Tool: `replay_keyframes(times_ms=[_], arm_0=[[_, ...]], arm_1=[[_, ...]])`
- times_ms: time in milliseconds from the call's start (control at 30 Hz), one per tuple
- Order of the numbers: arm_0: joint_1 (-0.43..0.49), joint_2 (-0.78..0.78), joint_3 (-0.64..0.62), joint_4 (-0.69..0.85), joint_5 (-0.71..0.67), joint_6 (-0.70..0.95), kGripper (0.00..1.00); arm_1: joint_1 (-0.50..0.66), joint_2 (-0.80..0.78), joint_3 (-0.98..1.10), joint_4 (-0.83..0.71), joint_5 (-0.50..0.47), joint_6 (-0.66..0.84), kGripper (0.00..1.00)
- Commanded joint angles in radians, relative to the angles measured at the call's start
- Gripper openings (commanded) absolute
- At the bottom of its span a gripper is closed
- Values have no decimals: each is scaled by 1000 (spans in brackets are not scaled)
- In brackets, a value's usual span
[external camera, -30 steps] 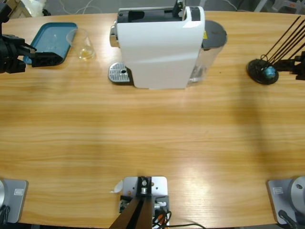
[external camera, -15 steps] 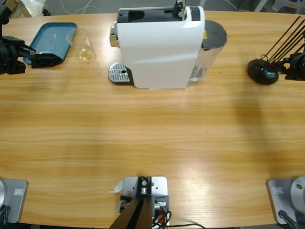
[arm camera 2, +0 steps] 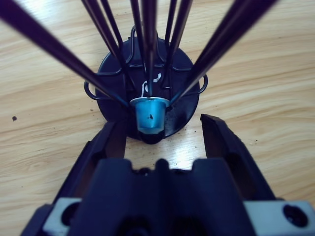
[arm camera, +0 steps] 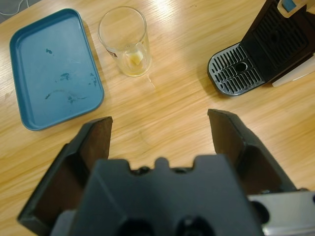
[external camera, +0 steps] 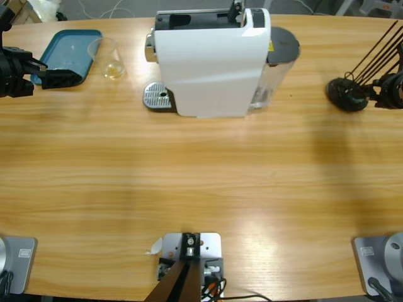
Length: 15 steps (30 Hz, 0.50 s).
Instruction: Pour coffee
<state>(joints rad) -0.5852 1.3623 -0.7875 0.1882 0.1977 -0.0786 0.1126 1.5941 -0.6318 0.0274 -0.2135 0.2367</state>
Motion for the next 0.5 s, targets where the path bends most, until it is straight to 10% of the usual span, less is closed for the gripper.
replay_keyframes(times_ms=[33, 333, 500], arm_0=[[11, 24, 39, -15, -12, 3, 834], [11, 24, 40, -15, -12, 7, 835], [11, 24, 40, -16, -12, 8, 835]], arm_1=[[-5, 63, 15, -14, 30, 4, 623], [1, 68, 15, -20, 37, 3, 495], [3, 59, 18, -22, 27, 1, 131]])
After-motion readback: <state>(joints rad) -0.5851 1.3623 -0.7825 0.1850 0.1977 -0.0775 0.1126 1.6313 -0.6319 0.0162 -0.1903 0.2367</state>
